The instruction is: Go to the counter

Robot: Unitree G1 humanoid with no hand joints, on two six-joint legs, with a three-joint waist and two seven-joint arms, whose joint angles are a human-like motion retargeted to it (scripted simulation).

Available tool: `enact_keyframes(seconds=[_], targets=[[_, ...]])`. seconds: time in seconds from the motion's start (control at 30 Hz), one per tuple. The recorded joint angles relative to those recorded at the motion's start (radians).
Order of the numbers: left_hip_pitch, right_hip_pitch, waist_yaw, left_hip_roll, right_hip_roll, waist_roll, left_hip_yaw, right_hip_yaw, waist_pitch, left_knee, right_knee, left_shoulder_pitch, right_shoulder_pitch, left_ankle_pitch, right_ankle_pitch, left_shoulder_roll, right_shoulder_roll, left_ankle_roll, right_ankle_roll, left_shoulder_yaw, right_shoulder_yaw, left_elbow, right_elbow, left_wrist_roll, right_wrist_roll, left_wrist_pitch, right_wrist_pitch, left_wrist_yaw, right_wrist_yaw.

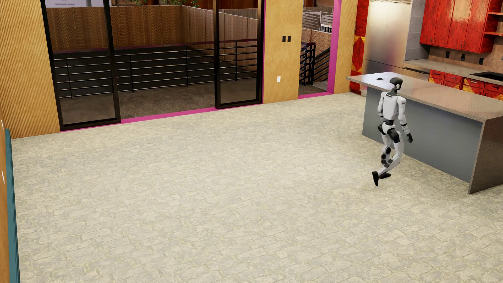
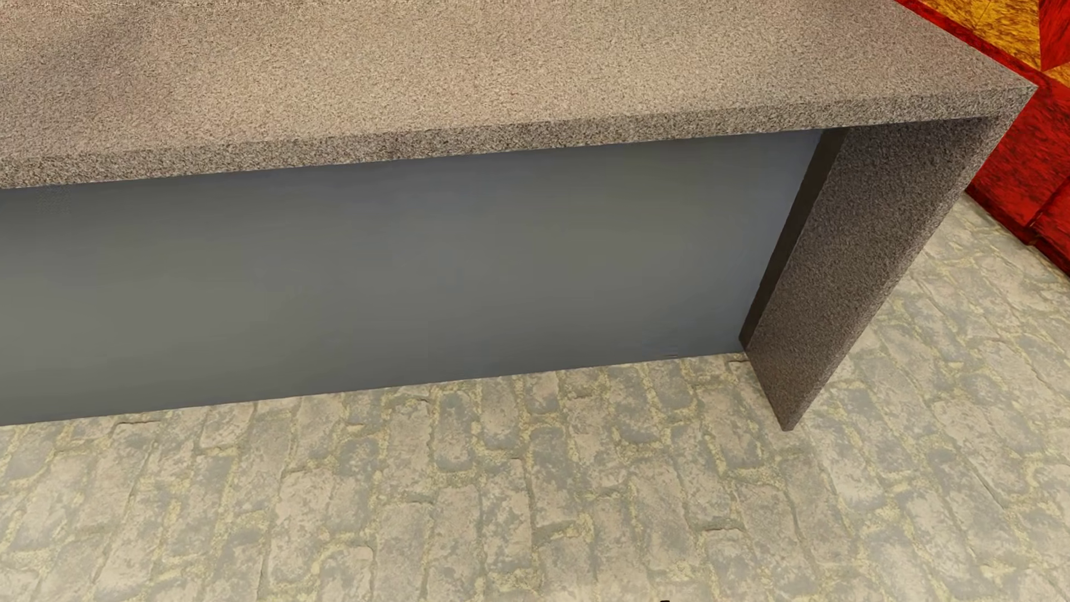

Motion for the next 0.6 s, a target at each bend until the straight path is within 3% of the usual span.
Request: enact_keyframes(seconds=[0.07,0.13,0.2,0.23,0.27,0.3,0.33,0.43,0.5,0.6], targets=[[0.052,-0.114,-0.010,-0.042,-0.001,-0.018,0.005,0.016,0.007,0.008,0.026,-0.048,0.053,-0.044,-0.182,-0.008,-0.004,0.009,-0.027,0.007,-0.097,0.030,-0.054,0.014,0.076,0.005,0.035,0.015,-0.046],[0.100,-0.190,-0.029,-0.070,-0.014,-0.026,-0.016,0.009,0.011,0.011,-0.113,-0.083,0.091,-0.080,-0.354,-0.013,0.013,0.012,-0.057,0.003,-0.178,0.027,-0.100,0.026,0.144,-0.003,0.066,0.020,-0.090],[0.148,-0.224,-0.055,-0.088,0.002,-0.027,-0.055,0.015,0.010,-0.017,-0.388,-0.103,0.110,-0.094,-0.406,0.001,0.020,0.010,-0.124,-0.032,-0.191,-0.006,-0.119,0.026,0.147,-0.035,0.072,0.014,-0.101],[0.174,-0.222,-0.068,-0.093,0.036,-0.025,-0.081,0.056,0.008,-0.045,-0.560,-0.111,0.116,-0.090,-0.385,0.012,0.025,0.008,-0.118,-0.053,-0.187,-0.023,-0.120,0.024,0.138,-0.049,0.070,0.007,-0.099],[0.201,-0.208,-0.082,-0.098,0.095,-0.021,-0.111,0.162,0.007,-0.068,-0.716,-0.118,0.124,-0.085,-0.285,0.022,0.032,0.005,-0.110,-0.073,-0.186,-0.034,-0.118,0.020,0.130,-0.058,0.069,-0.001,-0.098],[0.223,-0.187,-0.092,-0.105,0.135,-0.017,-0.138,0.260,0.007,-0.074,-0.806,-0.124,0.132,-0.088,-0.162,0.025,0.037,0.003,-0.093,-0.090,-0.187,-0.039,-0.113,0.016,0.122,-0.059,0.069,-0.006,-0.098],[0.242,-0.174,-0.097,-0.110,0.142,-0.015,-0.162,0.284,0.010,-0.067,-0.796,-0.129,0.140,-0.093,-0.151,0.025,0.042,-0.002,-0.106,-0.102,-0.187,-0.037,-0.106,0.013,0.115,-0.053,0.070,-0.007,-0.097],[0.292,-0.102,-0.099,-0.108,0.103,-0.004,-0.237,0.200,0.005,-0.060,-0.810,-0.142,0.151,-0.059,-0.200,0.011,0.072,-0.049,-0.146,-0.101,-0.186,-0.001,-0.070,0.004,0.093,-0.009,0.082,0.012,-0.068],[0.301,-0.051,-0.094,-0.091,0.094,0.008,-0.285,0.146,-0.005,-0.051,-0.868,-0.130,0.131,-0.014,-0.192,0.003,0.084,-0.095,-0.165,-0.089,-0.165,0.023,-0.044,-0.004,0.074,0.013,0.081,0.013,-0.003],[0.308,-0.002,-0.094,-0.065,0.104,0.023,-0.334,0.102,-0.011,-0.024,-0.901,-0.084,0.063,0.022,-0.209,0.020,0.073,-0.154,-0.184,-0.116,-0.116,0.031,-0.056,0.000,0.019,-0.010,0.052,-0.010,0.053]])
